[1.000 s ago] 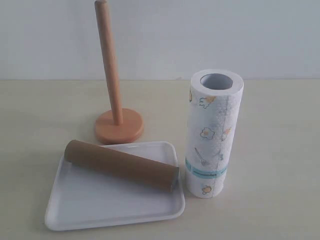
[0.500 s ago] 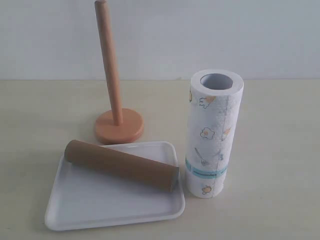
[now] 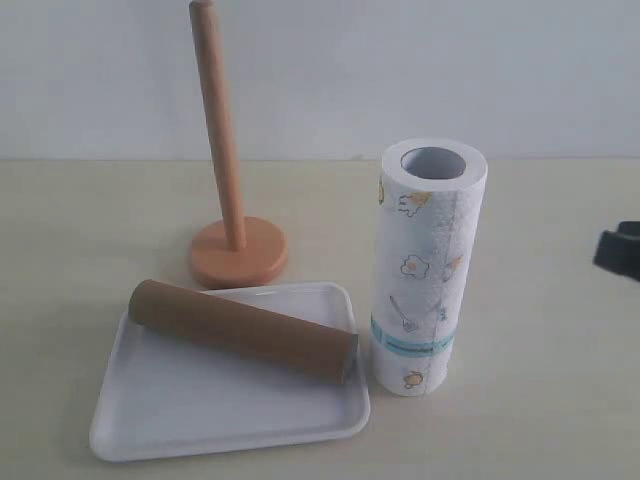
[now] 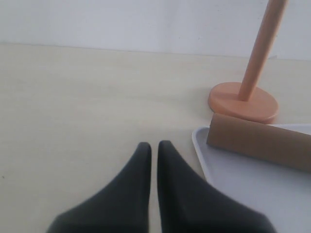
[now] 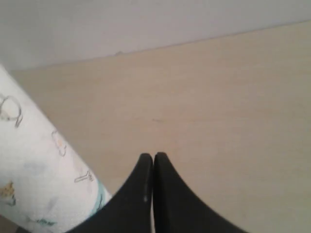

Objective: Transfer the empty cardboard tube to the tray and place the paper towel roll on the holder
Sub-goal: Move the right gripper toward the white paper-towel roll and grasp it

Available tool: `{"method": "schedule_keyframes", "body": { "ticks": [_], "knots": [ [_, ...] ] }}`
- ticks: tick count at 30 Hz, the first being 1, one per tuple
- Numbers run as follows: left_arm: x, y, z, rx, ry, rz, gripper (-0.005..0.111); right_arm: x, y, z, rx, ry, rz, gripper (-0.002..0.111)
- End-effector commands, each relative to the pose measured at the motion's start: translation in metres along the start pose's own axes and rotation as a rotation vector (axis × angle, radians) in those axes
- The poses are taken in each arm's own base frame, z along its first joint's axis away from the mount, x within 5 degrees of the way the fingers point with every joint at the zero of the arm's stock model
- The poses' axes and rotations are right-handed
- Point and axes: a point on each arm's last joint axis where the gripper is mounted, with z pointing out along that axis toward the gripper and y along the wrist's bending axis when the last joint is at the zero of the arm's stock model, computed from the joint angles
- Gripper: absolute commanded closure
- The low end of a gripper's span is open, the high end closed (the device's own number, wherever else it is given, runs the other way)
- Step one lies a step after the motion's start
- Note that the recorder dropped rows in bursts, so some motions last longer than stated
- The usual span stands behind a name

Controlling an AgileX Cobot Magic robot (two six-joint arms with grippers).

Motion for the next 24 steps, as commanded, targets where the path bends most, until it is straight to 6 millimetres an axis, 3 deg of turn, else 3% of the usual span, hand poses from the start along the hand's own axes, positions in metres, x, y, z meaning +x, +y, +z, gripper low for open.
{"method": "schedule_keyframes", "body": {
  "ticks": [1, 12, 15, 21, 24],
  "knots": [
    [0.001, 0.000, 0.000, 0.009, -0.003, 0.004, 0.103, 0.008, 0.012, 0.018, -0.072, 0.024, -0.088, 0.109],
    [0.001, 0.000, 0.000, 0.009, -0.003, 0.004, 0.103, 0.003, 0.020, 0.026, -0.136, -0.075, -0.164, 0.105],
    [0.001, 0.000, 0.000, 0.009, -0.003, 0.004, 0.103, 0.004, 0.023, 0.025, -0.155, -0.076, -0.174, 0.093],
    [0.001, 0.000, 0.000, 0.009, -0.003, 0.004, 0.103, 0.012, 0.026, 0.020, -0.169, -0.034, -0.201, 0.053],
    [0.001, 0.000, 0.000, 0.009, -0.003, 0.004, 0.103, 0.015, 0.024, 0.015, -0.151, 0.010, -0.226, 0.044]
  ]
}}
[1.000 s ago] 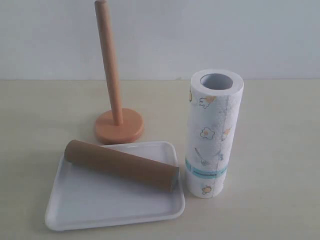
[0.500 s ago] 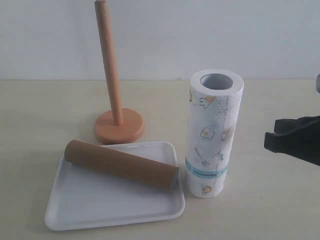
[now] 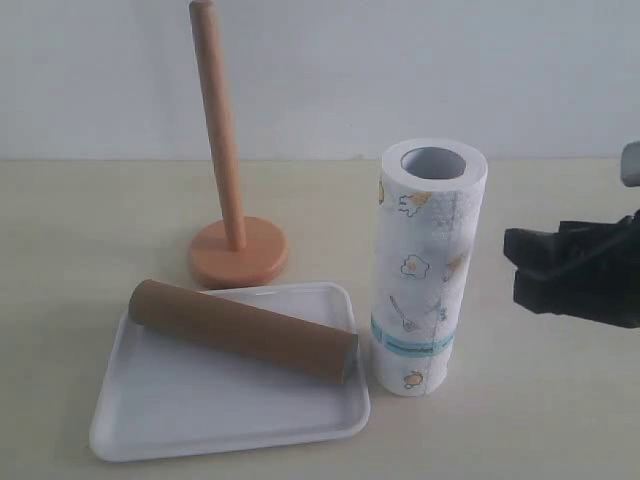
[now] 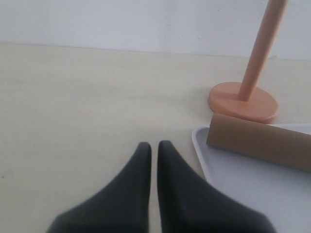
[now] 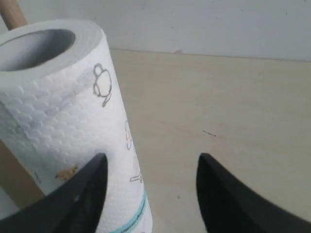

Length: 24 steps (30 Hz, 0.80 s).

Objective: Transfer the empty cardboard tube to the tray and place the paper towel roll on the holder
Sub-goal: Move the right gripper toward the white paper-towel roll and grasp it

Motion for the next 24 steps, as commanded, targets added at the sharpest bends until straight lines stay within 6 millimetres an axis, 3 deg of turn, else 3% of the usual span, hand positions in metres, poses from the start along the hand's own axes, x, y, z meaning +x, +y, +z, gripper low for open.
{"method": "schedule_keyframes", "body": {
  "ticks": [1, 7, 14, 19, 24],
  "knots": [
    [0.001, 0.000, 0.000, 0.009, -0.003, 0.004, 0.103, 0.004, 0.000, -0.008, 0.013, 0.054, -0.045, 0.043],
    [0.001, 0.000, 0.000, 0.009, -0.003, 0.004, 0.103, 0.006, 0.010, -0.021, -0.028, 0.090, -0.081, 0.042],
    [0.001, 0.000, 0.000, 0.009, -0.003, 0.004, 0.103, 0.032, 0.032, -0.035, -0.220, -0.011, -0.128, 0.042],
    [0.001, 0.000, 0.000, 0.009, -0.003, 0.004, 0.103, 0.050, 0.031, -0.043, -0.286, -0.138, -0.127, 0.042],
    [0.001, 0.000, 0.000, 0.009, -0.003, 0.004, 0.103, 0.049, 0.027, -0.044, -0.243, -0.195, -0.117, 0.042]
  ]
}}
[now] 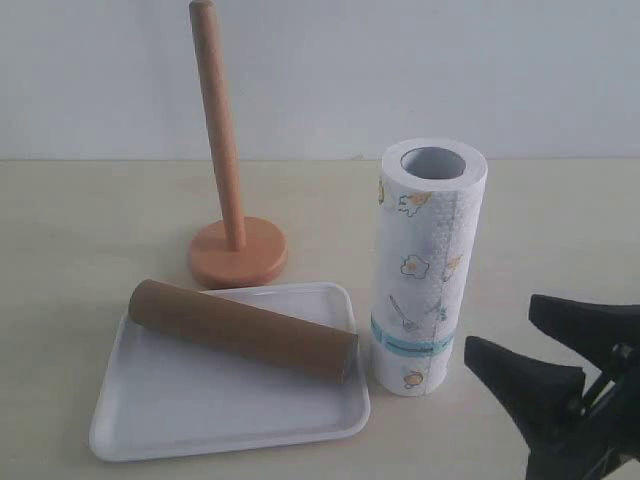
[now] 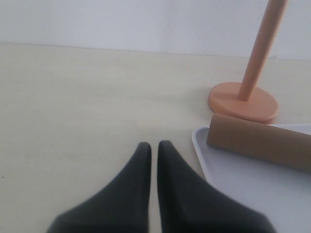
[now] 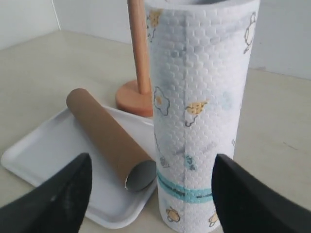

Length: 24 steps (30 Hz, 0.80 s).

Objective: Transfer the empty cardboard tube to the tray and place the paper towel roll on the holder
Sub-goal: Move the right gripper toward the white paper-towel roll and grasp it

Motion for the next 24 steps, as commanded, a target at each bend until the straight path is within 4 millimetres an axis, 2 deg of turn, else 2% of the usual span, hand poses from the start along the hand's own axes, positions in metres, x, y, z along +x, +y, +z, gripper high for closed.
{"method": "schedule_keyframes", "body": {
  "ticks": [1, 5, 9, 11, 17, 24],
  "knots": [
    [0.001, 0.000, 0.000, 0.009, -0.003, 0.004, 0.103, -0.006, -0.003, -0.002, 0.036, -0.090, 0.004, 0.042],
    [0.001, 0.000, 0.000, 0.009, -0.003, 0.004, 0.103, -0.008, -0.003, -0.003, 0.039, -0.119, -0.009, 0.040],
    [0.001, 0.000, 0.000, 0.009, -0.003, 0.004, 0.103, -0.010, -0.004, 0.003, 0.039, -0.120, -0.028, 0.023],
    [0.001, 0.000, 0.000, 0.009, -0.003, 0.004, 0.103, -0.011, -0.004, 0.009, 0.042, -0.100, -0.028, 0.020],
    [0.001, 0.000, 0.000, 0.009, -0.003, 0.004, 0.103, -0.012, -0.006, 0.038, 0.037, -0.089, -0.030, 0.021],
    [0.001, 0.000, 0.000, 0.009, -0.003, 0.004, 0.103, -0.001, -0.014, 0.074, 0.077, -0.085, -0.015, 0.021]
  ]
}}
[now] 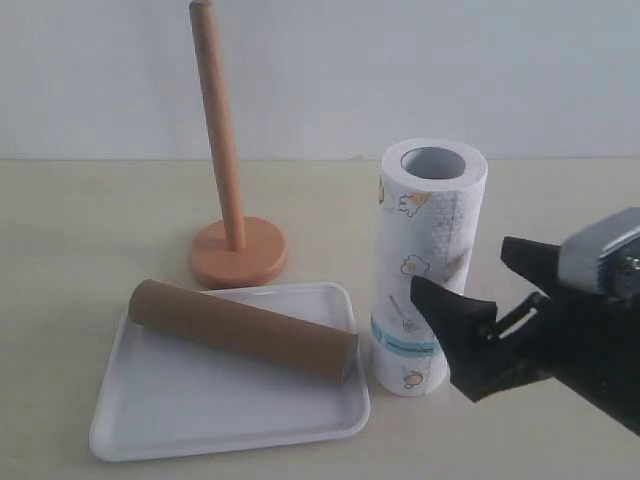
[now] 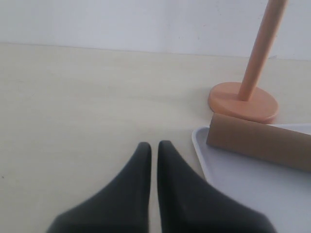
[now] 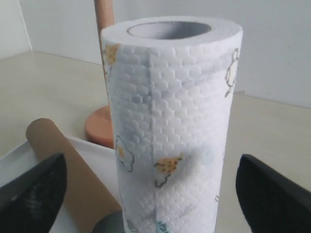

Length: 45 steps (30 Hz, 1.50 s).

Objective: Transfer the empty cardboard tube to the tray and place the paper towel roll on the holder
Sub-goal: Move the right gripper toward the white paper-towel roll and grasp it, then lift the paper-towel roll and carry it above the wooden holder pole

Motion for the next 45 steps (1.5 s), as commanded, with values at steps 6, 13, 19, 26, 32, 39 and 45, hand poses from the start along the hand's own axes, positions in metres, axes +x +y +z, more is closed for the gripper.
{"method": "schedule_keyframes", "body": {
  "ticks": [6, 13, 19, 26, 32, 39, 45],
  "knots": [
    [0.001, 0.000, 0.000, 0.009, -0.003, 0.004, 0.103, 0.016, -0.004, 0.051, 0.029, 0.017, 0.010, 0.021],
    [0.001, 0.000, 0.000, 0.009, -0.003, 0.004, 0.103, 0.029, -0.006, 0.080, 0.045, 0.048, 0.006, 0.021],
    [0.001, 0.000, 0.000, 0.009, -0.003, 0.004, 0.103, 0.028, -0.008, 0.082, 0.060, 0.041, -0.006, 0.042],
    [0.001, 0.000, 0.000, 0.009, -0.003, 0.004, 0.103, 0.027, -0.012, 0.082, 0.101, 0.023, -0.038, 0.108],
    [0.001, 0.000, 0.000, 0.009, -0.003, 0.004, 0.103, 0.007, -0.011, 0.078, 0.101, -0.107, -0.064, 0.108],
    [0.001, 0.000, 0.000, 0.009, -0.003, 0.004, 0.103, -0.050, -0.007, 0.050, 0.106, -0.291, -0.102, 0.108],
    [0.001, 0.000, 0.000, 0.009, -0.003, 0.004, 0.103, -0.122, -0.002, 0.018, 0.111, -0.403, -0.139, 0.108]
  ]
}}
